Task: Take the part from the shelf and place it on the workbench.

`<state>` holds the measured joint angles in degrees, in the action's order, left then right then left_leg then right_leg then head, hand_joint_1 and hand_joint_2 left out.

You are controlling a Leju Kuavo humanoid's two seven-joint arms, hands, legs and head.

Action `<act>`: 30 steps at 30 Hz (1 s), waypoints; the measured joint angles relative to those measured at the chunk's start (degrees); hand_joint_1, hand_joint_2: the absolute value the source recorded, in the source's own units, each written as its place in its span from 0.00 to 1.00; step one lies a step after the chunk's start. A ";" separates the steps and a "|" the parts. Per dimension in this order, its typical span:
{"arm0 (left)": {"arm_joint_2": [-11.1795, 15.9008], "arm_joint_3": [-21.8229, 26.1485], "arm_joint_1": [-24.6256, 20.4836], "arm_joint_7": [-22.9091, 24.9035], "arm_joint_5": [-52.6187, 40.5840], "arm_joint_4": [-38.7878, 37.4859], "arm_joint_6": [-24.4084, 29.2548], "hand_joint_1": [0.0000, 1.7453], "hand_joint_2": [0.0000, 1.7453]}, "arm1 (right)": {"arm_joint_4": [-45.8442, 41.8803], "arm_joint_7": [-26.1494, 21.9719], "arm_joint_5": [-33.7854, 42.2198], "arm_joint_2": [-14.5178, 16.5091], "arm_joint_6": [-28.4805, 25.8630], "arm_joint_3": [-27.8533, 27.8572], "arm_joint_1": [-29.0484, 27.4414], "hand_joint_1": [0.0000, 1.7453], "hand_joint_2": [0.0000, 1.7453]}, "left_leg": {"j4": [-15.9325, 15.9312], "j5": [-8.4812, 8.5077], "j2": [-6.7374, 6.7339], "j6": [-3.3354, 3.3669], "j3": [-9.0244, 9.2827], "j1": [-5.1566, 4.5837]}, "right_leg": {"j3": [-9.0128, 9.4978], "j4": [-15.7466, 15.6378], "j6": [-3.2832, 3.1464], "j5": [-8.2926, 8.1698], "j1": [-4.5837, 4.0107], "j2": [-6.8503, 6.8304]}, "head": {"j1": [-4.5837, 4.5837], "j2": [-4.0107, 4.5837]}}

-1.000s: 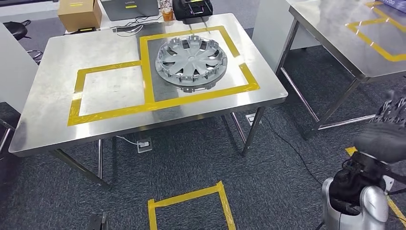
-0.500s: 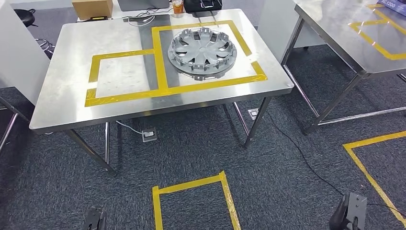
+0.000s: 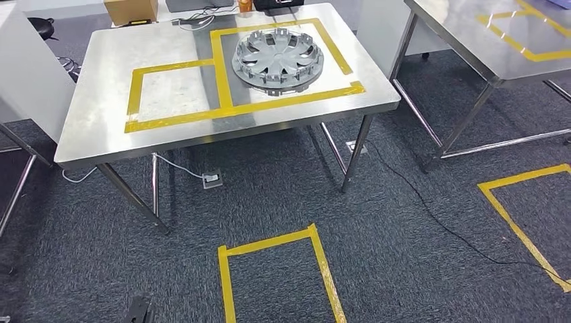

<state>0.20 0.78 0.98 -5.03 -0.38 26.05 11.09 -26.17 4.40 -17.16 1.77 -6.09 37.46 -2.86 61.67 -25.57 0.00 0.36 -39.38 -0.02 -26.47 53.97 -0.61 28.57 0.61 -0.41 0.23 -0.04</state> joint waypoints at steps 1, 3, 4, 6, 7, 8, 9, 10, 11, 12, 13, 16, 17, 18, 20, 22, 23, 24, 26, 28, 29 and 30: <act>0.31 -0.30 0.05 0.15 -0.22 -0.40 -0.21 0.00 0.00 | 1.21 -0.50 0.00 -0.03 0.21 0.03 0.33 0.00 0.00 | 3.83 -3.14 0.02 -0.37 -0.79 0.18 | -0.70 0.09 -0.16 -0.61 0.00 -0.01 | 0.09 0.00; 0.91 -0.82 0.04 0.28 -0.40 -1.29 -0.53 0.00 0.00 | 3.33 -1.37 0.01 -0.16 0.38 0.07 1.02 0.00 0.00 | 10.67 -6.00 0.03 -0.91 -1.52 0.57 | -2.21 0.49 -0.05 -1.79 0.02 -0.02 | 0.13 0.00; 1.18 -1.04 0.04 0.29 -0.38 -1.76 -0.50 0.00 0.00 | 4.24 -1.74 0.02 -0.26 0.35 0.09 1.39 0.00 0.00 | 11.88 -5.35 0.03 -1.09 -0.81 0.79 | -3.07 0.84 0.11 -2.29 0.05 -0.01 | 0.13 0.00; 1.65 -1.50 0.01 0.29 -0.29 -2.64 -0.09 0.00 0.00 | 5.86 -2.42 0.07 -0.43 0.16 0.09 2.13 0.00 0.00 | 7.93 -2.58 0.03 -1.28 3.62 1.22 | -4.83 1.79 0.51 -3.06 0.17 0.05 | 0.14 0.00; 1.82 -1.75 -0.07 0.29 -0.25 -3.02 0.19 0.00 0.00 | 6.47 -2.64 0.08 -0.54 0.00 0.09 2.49 0.00 0.00 | 3.94 -2.32 0.12 -1.32 6.66 1.27 | -5.62 2.27 0.81 -3.37 0.18 0.09 | 0.16 0.00; 1.96 -1.97 -0.15 0.29 -0.23 -3.32 0.42 0.00 0.00 | 6.97 -2.78 0.09 -0.64 -0.12 0.09 2.84 0.00 0.00 | 0.10 -2.69 0.25 -1.21 9.25 1.22 | -6.21 2.63 1.19 -3.68 0.15 0.11 | 0.14 0.00; 2.07 -2.15 -0.21 0.30 -0.22 -3.61 0.59 0.00 0.00 | 7.37 -2.84 0.09 -0.73 -0.21 0.08 3.19 0.00 0.00 | -2.70 -3.40 0.37 -1.03 10.91 1.07 | -6.63 2.84 1.64 -4.05 0.11 0.11 | 0.12 0.00; 2.13 -2.29 -0.25 0.31 -0.21 -3.92 0.68 0.00 0.00 | 7.73 -2.86 0.09 -0.82 -0.25 0.08 3.49 0.00 0.00 | -3.95 -4.00 0.46 -0.72 11.42 0.83 | -6.94 2.87 2.09 -4.49 0.11 0.10 | 0.09 0.00; 2.19 -2.40 -0.24 0.31 -0.20 -4.22 0.77 0.00 0.00 | 8.08 -2.87 0.09 -0.85 -0.25 0.07 3.72 0.00 0.00 | -4.30 -3.84 0.44 -0.26 11.23 0.65 | -7.13 2.85 2.55 -4.96 0.15 0.10 | 0.06 0.00; 2.20 -2.51 -0.24 0.32 -0.20 -4.52 0.81 0.00 0.00 | 8.39 -2.87 0.09 -0.91 -0.25 0.07 3.87 0.00 0.00 | -4.37 -3.40 0.30 0.31 10.82 0.61 | -7.40 2.97 2.84 -5.16 0.28 0.08 | 0.05 0.00; 2.21 -2.61 -0.28 0.35 -0.19 -4.76 0.86 0.00 0.00 | 8.70 -2.86 0.11 -0.97 -0.26 0.07 3.94 0.00 0.00 | -4.46 -2.84 0.17 0.88 10.35 0.57 | -7.82 3.49 2.94 -4.68 0.39 0.10 | 0.04 0.00; 2.24 -3.10 -0.57 0.84 -0.39 -5.23 1.45 0.00 0.00 | 9.49 -2.87 0.43 -1.15 -0.59 0.08 4.08 0.00 0.00 | -4.70 -0.74 -0.10 2.20 8.16 0.40 | -10.48 10.92 1.90 1.71 0.44 0.18 | -0.26 0.00; 2.26 -3.36 -0.66 1.26 -0.60 -5.37 1.77 0.00 0.00 | 9.68 -2.87 0.65 -1.18 -0.83 0.09 4.12 0.00 0.00 | -4.68 -0.01 -0.15 2.44 7.21 0.27 | -11.42 14.76 1.67 3.96 0.44 0.20 | -0.34 0.00; 2.27 -3.66 -0.73 1.78 -0.86 -5.50 2.03 0.00 0.00 | 9.81 -2.87 0.88 -1.20 -1.08 0.12 4.11 0.00 0.00 | -4.66 0.70 -0.22 2.59 6.28 0.14 | -11.92 17.88 1.73 5.29 0.43 0.21 | -0.33 0.00; 2.27 -4.32 -0.90 2.79 -1.31 -5.73 2.16 0.00 0.00 | 9.96 -2.86 1.18 -1.15 -1.49 0.22 3.91 0.00 0.00 | -4.61 2.16 -0.27 2.59 4.38 -0.06 | -10.34 19.10 2.65 4.47 0.43 0.21 | -0.34 0.00; 2.23 -4.90 -1.07 3.49 -1.48 -5.91 1.90 0.00 0.00 | 9.99 -2.85 1.26 -1.12 -1.81 0.36 3.76 0.00 0.00 | -4.56 3.60 -0.26 2.40 2.73 -0.18 | -5.18 13.12 3.21 2.26 0.35 0.20 | -0.34 0.00; 2.16 -5.12 -1.15 3.74 -1.45 -5.99 1.77 0.00 0.00 | 9.94 -2.85 1.25 -1.14 -1.97 0.42 3.77 0.00 0.00 | -4.53 4.27 -0.27 2.21 2.09 -0.28 | -1.86 8.27 2.95 2.20 0.21 0.18 | -0.34 0.00; 2.07 -5.30 -1.23 3.90 -1.40 -6.08 1.68 0.00 0.00 | 9.89 -2.83 1.19 -1.17 -2.10 0.45 3.80 0.00 0.00 | -4.63 4.97 -0.32 1.94 1.73 -0.34 | 0.58 4.42 2.56 2.47 0.04 0.18 | -0.26 0.00; 1.89 -5.63 -1.36 4.03 -1.17 -6.28 1.75 0.00 0.00 | 9.69 -2.70 0.93 -1.16 -2.21 0.49 3.70 0.00 0.00 | -4.95 6.31 -0.45 1.26 1.43 -0.25 | 2.53 0.28 1.74 3.05 -0.40 0.23 | -0.27 0.00; 1.78 -5.93 -1.38 4.03 -0.89 -6.55 1.93 0.00 0.00 | 9.49 -2.50 0.72 -1.02 -2.22 0.53 3.45 0.00 0.00 | -5.03 6.62 -0.40 0.50 1.13 0.04 | 1.57 0.19 1.00 1.84 -0.29 0.21 | -0.39 0.00; 1.73 -6.03 -1.34 4.04 -0.77 -6.66 2.02 0.00 0.00 | 9.40 -2.41 0.68 -0.96 -2.22 0.55 3.36 0.00 0.00 | -4.17 5.18 -0.30 0.13 0.76 0.18 | 1.01 0.13 0.51 1.10 -0.17 0.15 | -0.31 0.00; 1.73 -6.10 -1.32 4.06 -0.70 -6.78 2.09 0.00 0.00 | 9.32 -2.34 0.66 -0.87 -2.22 0.56 3.29 0.00 0.00 | -2.22 2.54 -0.19 -0.23 0.23 0.35 | 0.36 0.03 0.15 0.29 0.02 0.07 | -0.23 0.00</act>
<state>1.92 -5.32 -0.34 -0.97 -1.08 19.28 13.18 -16.85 2.05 -16.50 0.90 -8.32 38.02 0.43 59.44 -23.04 -0.19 0.13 -39.15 0.33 -26.11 54.01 -0.47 28.86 0.63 -0.33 0.01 -0.04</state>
